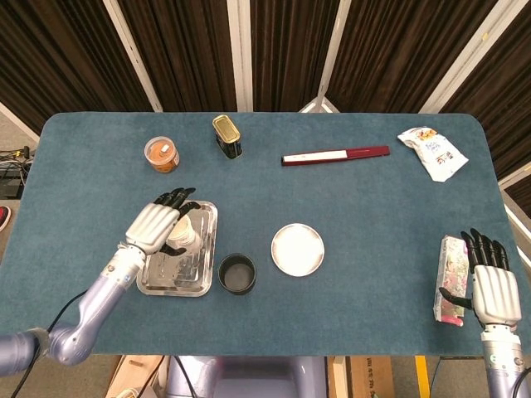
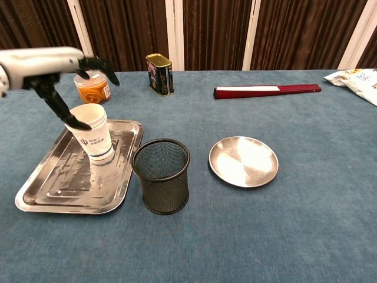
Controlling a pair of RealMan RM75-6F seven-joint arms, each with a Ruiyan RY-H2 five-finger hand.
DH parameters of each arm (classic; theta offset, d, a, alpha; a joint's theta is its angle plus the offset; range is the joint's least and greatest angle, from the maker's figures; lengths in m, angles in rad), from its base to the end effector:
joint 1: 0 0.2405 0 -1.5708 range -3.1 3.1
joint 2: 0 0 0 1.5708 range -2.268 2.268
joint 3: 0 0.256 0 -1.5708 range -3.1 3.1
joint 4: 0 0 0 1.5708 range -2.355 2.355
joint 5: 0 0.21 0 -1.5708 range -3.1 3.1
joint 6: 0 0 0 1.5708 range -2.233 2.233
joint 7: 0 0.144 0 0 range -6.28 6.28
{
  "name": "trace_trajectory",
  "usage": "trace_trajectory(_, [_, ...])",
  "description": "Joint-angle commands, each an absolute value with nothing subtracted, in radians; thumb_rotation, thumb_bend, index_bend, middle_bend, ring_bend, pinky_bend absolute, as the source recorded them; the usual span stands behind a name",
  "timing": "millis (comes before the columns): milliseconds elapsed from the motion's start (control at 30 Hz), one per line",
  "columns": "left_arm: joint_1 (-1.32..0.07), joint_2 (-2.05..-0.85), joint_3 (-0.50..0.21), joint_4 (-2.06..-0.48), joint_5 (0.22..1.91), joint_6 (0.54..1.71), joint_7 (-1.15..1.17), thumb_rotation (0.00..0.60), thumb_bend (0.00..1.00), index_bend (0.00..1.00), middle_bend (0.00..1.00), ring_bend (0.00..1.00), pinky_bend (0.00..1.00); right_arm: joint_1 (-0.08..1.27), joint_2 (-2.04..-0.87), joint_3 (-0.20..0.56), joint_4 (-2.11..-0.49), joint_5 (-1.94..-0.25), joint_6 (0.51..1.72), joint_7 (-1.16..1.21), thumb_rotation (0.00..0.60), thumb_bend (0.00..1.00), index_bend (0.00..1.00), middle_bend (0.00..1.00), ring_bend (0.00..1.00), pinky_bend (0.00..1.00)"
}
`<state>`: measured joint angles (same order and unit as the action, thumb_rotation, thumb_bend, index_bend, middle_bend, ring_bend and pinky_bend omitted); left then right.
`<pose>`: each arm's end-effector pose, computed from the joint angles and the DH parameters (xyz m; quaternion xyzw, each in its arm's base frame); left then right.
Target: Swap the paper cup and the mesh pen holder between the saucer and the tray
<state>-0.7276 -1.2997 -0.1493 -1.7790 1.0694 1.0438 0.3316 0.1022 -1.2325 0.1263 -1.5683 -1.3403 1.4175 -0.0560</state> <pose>-0.1378 0.3248 0.0497 -0.7270 -0.3899 -0.3892 0.4099 -0.3245 -0.2008 0.1359 0.5422 -0.4272 0.3746 0.6190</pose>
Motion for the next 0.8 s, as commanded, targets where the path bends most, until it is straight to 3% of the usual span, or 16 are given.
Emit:
trace_trajectory(33, [-0.562,-1.221,-0.097,-1.917,1.300,1.303,0.242,0.600,0.10,0.21,0.00,0.00,0.11,0.108,-1.230,0.119,-1.561,-1.349,1.403,-0.053,0.600,0.00,0.06,0.01,0.02,0.00])
trace_trajectory(167, [-0.396,-1.204,0.026,-1.871,1.478,1.531,0.288,0.600,0.10,0.21,0.00,0.00,0.11,0.136,-1.204,0.087,-1.568,-1.408,1.341,0.010,0.600,0.00,0.06,0.01,0.02,0.00])
trace_trajectory(333, [-0.275,-1.230,0.084,-1.731,1.545,1.660,0.196,0.600,0.10,0.21,0.00,0.00,0.10,0.221,-1.160,0.077,-1.613,-1.555,1.285,0.075,0.600,0.00,0.06,0.01,0.02,0.00])
trace_trajectory(467, [-0.238,-1.258,0.089,-1.678,1.557,1.682,0.112,0.600,0.10,0.21,0.00,0.00,0.10,0.314,-1.153,0.130,-1.703,-1.598,1.235,0.036,0.600,0.00,0.06,0.01,0.02,0.00])
trace_trajectory(600, [-0.225,-1.281,0.092,-1.633,1.571,1.669,0.096,0.600,0.10,0.21,0.00,0.00,0.10,0.439,-1.150,0.191,-1.802,-1.541,1.077,-0.023,0.600,0.00,0.06,0.01,0.02,0.00])
trace_trajectory(800, [-0.215,-1.323,0.056,-1.573,1.540,1.642,0.092,0.600,0.10,0.21,0.00,0.00,0.10,0.598,-1.256,0.236,-1.816,-1.465,0.908,-0.126,0.600,0.00,0.06,0.01,0.02,0.00])
